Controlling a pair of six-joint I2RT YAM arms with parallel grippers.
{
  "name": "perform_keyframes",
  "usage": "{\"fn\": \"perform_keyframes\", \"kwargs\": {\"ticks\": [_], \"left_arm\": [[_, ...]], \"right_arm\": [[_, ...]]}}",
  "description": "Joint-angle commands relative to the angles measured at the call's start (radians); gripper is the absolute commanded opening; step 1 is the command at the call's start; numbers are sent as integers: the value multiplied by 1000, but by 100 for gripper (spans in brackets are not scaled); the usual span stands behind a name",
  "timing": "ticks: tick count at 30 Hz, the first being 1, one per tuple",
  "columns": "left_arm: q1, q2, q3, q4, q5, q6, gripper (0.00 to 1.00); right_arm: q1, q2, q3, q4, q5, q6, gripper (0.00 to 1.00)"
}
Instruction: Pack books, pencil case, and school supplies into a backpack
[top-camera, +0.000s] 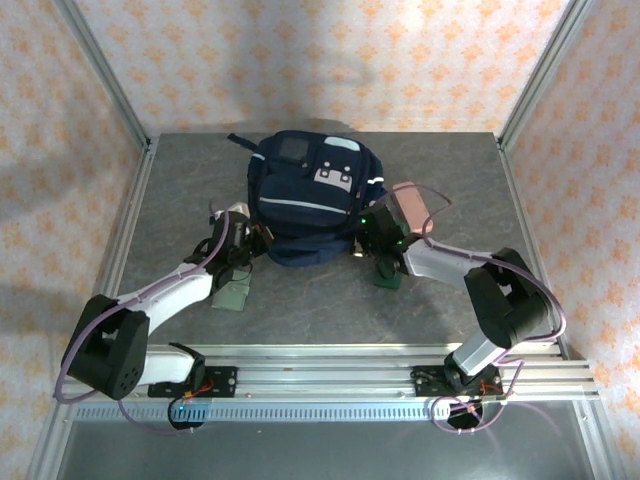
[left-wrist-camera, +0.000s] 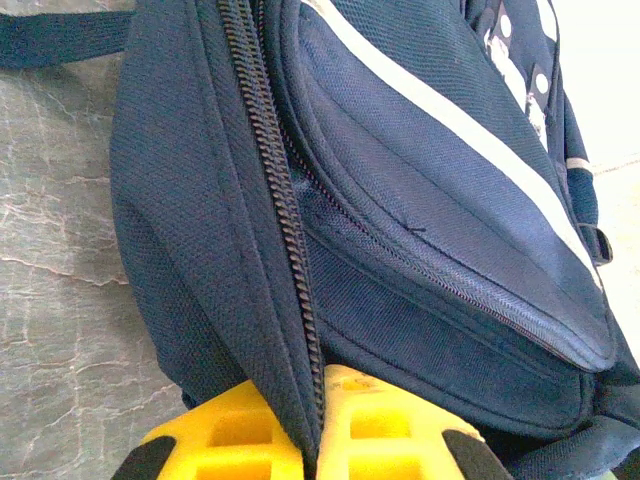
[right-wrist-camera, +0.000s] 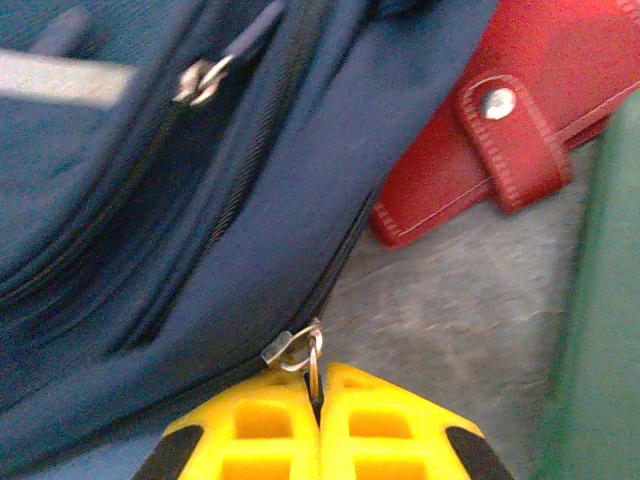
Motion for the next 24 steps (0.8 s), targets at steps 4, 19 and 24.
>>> {"fn": "perform_keyframes", "kwargs": {"ticks": [4, 19, 24], "left_arm": [[34, -36, 39, 2, -26, 62, 0], [77, -102, 27, -45, 6, 98, 0], [93, -111, 23, -47, 6, 109, 0]], "right_arm": [[3, -16, 27, -22, 64, -8, 0], [-156, 208, 186, 25, 160, 71, 0], [-183, 256, 278, 29, 154, 62, 0]]}}
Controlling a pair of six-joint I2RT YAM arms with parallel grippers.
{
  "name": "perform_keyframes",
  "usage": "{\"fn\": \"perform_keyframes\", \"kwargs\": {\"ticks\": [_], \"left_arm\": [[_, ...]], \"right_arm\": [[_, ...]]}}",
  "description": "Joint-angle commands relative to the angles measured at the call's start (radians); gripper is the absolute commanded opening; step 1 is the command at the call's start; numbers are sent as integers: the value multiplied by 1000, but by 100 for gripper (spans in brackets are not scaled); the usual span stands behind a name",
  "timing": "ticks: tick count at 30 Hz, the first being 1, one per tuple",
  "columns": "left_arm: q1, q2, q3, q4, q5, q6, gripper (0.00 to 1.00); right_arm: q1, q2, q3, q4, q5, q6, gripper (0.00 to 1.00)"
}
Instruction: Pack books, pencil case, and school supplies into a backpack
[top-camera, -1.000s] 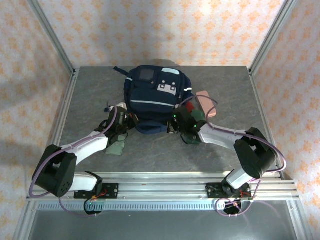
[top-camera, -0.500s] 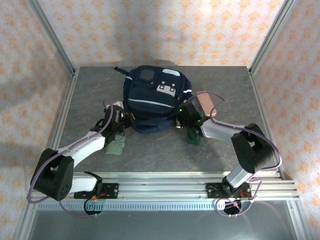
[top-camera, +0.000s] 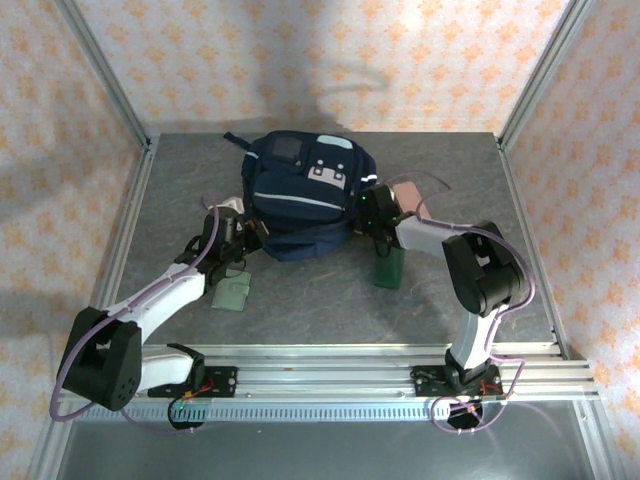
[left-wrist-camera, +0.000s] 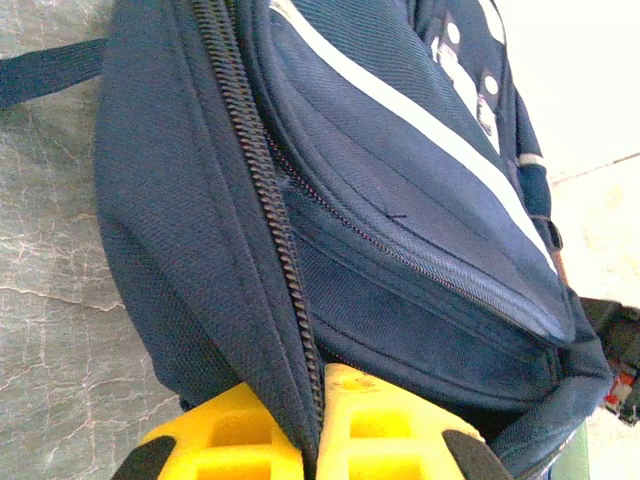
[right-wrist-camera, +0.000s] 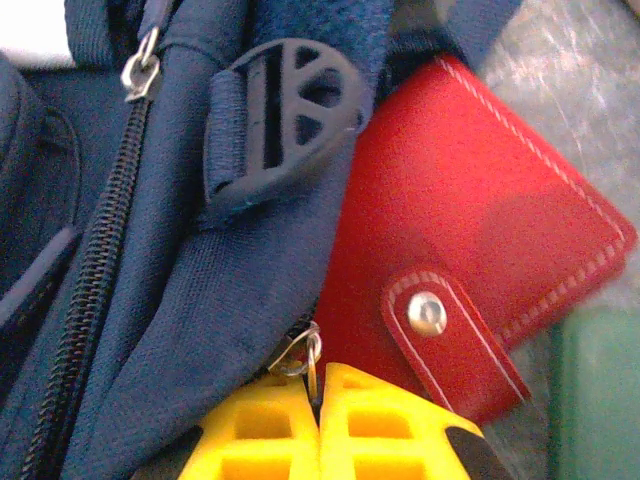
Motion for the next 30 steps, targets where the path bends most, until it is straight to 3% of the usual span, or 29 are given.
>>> {"fn": "perform_keyframes", "kwargs": {"ticks": [1, 9, 15, 19, 23, 30], "left_arm": [[44, -46, 2, 3, -46, 63, 0], [69, 36, 55, 24, -87, 126, 0], [141, 167, 183, 17, -133, 166, 0], [163, 265, 312, -17, -108, 153, 44], [160, 230, 320, -23, -3, 95, 54], [69, -21, 63, -4, 80, -66, 61]], "right_arm": [[-69, 16, 53, 29, 121, 34, 0], [45, -198, -137, 96, 69, 20, 0], [215, -330, -261, 142, 34, 79, 0], [285, -283, -230, 203, -29, 139, 0], [318, -200, -182, 266, -62, 171, 0], [357, -96, -123, 308, -103, 183, 0]]}}
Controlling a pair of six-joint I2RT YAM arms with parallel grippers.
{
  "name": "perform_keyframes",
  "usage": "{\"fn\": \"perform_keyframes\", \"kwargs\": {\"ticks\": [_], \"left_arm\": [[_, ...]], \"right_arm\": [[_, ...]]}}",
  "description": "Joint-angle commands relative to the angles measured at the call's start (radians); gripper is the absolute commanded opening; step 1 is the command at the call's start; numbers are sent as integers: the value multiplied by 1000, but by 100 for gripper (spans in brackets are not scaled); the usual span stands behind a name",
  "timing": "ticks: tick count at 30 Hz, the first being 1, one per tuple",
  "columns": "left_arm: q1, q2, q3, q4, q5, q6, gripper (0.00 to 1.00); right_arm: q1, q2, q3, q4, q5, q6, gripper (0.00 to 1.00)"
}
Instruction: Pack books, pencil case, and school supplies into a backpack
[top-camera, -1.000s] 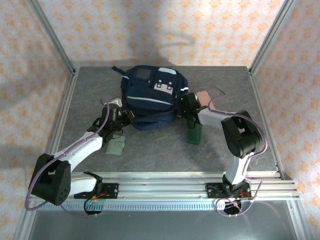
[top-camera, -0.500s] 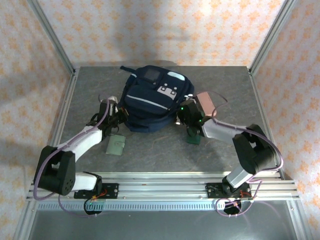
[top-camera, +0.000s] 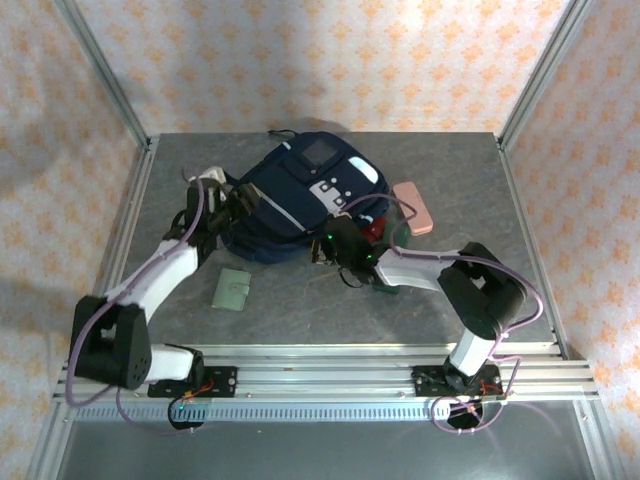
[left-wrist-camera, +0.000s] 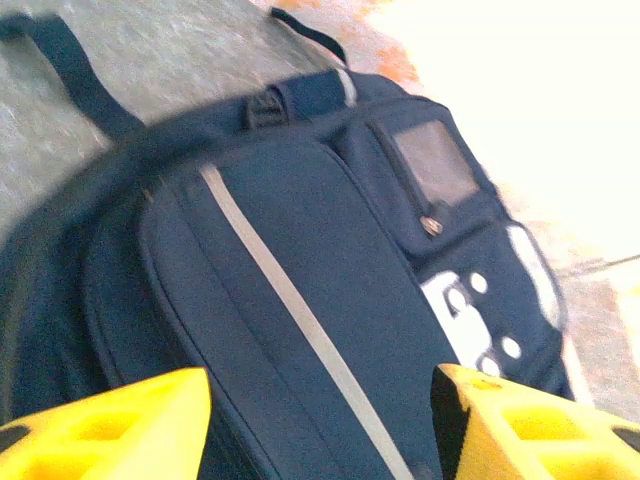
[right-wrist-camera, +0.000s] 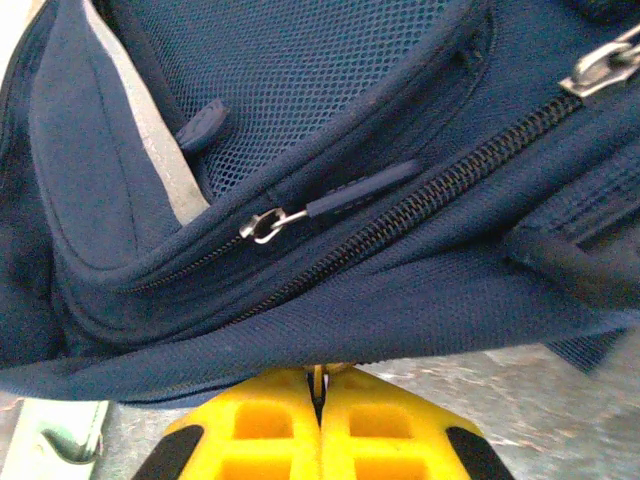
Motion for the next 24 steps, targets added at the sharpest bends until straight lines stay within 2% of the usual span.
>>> {"fn": "perform_keyframes", "kwargs": {"ticks": [1, 6, 10, 13, 18, 20, 21, 24], "left_arm": [[-73, -104, -133, 16, 45, -131, 62], [-164, -182, -313, 154, 14, -319, 66], [-215, -137, -319, 191, -40, -379, 68], [-221, -75, -304, 226, -55, -412, 70], [-228, 31, -258, 261, -102, -414, 68], [-226, 76, -241, 268, -112, -416, 58], [-226, 99, -231, 270, -113, -415, 50], [-217, 151, -215, 283, -110, -415, 9]], "right_arm": [[14, 24, 45, 86, -31, 19, 0], [17, 40, 51, 92, -42, 13, 0], [23, 38, 53, 86, -35, 9, 0], [30, 37, 50, 85, -32, 6, 0], [46, 46, 48, 88, -33, 0, 0], [53, 47, 48, 87, -27, -9, 0], [54, 46, 48, 81, -25, -13, 0], [56, 35, 42, 69, -11, -30, 0]]}}
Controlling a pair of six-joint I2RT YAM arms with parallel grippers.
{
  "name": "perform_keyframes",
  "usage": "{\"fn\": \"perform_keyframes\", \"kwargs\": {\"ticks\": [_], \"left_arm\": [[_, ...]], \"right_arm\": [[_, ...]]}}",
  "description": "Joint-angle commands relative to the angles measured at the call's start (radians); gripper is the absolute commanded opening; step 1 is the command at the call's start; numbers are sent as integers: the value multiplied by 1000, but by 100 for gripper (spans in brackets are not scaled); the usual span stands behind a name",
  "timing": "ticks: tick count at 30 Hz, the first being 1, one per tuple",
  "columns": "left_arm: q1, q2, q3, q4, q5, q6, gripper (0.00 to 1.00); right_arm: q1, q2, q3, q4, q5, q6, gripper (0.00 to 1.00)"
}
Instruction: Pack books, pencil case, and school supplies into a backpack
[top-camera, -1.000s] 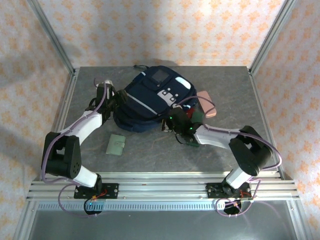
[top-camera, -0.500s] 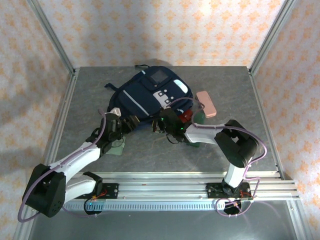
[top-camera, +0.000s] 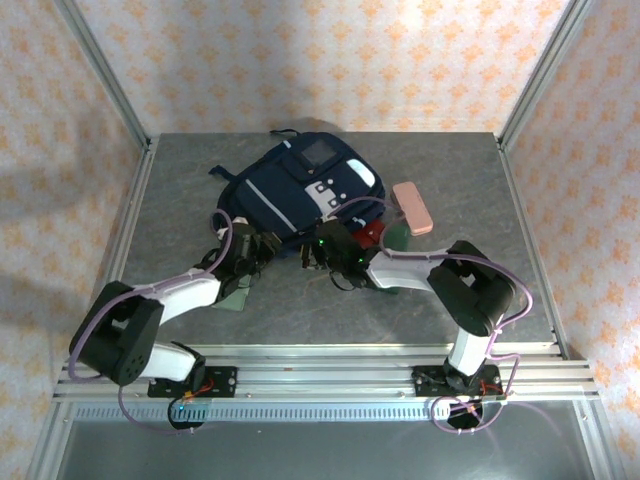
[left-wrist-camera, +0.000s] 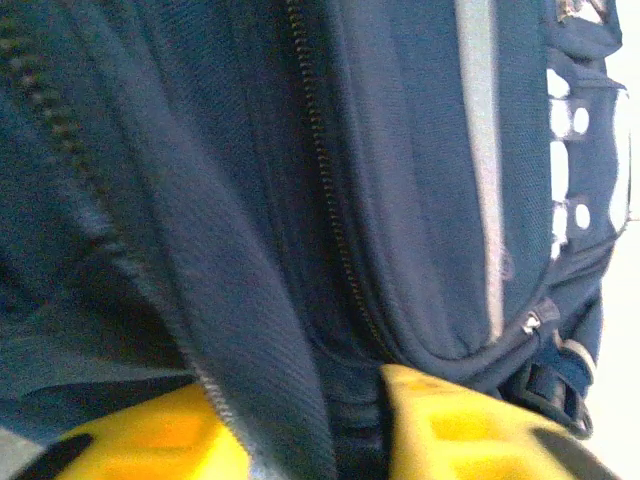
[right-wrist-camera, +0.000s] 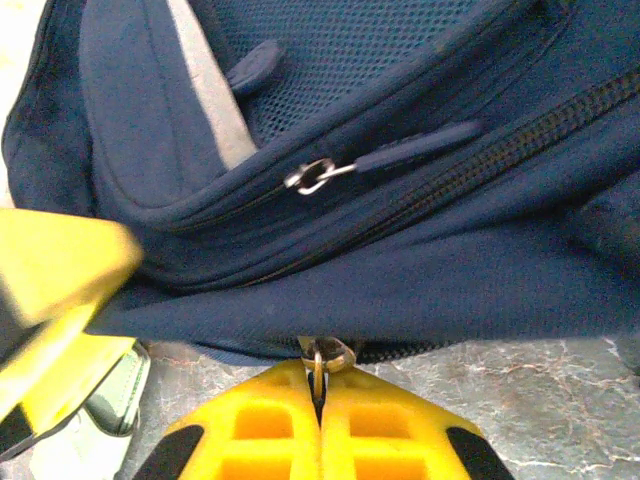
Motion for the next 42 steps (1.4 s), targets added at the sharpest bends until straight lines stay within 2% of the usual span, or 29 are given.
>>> {"fn": "perform_keyframes", "kwargs": {"ticks": [1, 5, 14, 22, 27, 33, 37, 42], "left_arm": [[7, 41, 44, 71, -23, -2, 0], [26, 32, 39, 71, -20, 9, 0], [45, -36, -1, 56, -9, 35, 0], [51, -14, 28, 52, 9, 74, 0], [85, 0, 116, -8, 6, 159, 0], [148, 57, 253, -32, 35, 232, 0], [174, 87, 315, -46, 18, 261, 0], [204, 108, 317, -56, -10, 284, 0]], "right_arm": [[12, -8, 24, 18, 29, -34, 0], [-5, -41, 0, -42, 106, -46, 0], [-214, -124, -135, -103, 227, 37, 0], [-214, -133, -120, -106, 207, 29, 0], [-171, -201, -125, -102, 164, -23, 0], [-61, -264, -79, -99, 120, -75, 0], [-9, -236, -27, -95, 31, -96, 0], [95, -153, 23, -90, -12, -137, 0]]}}
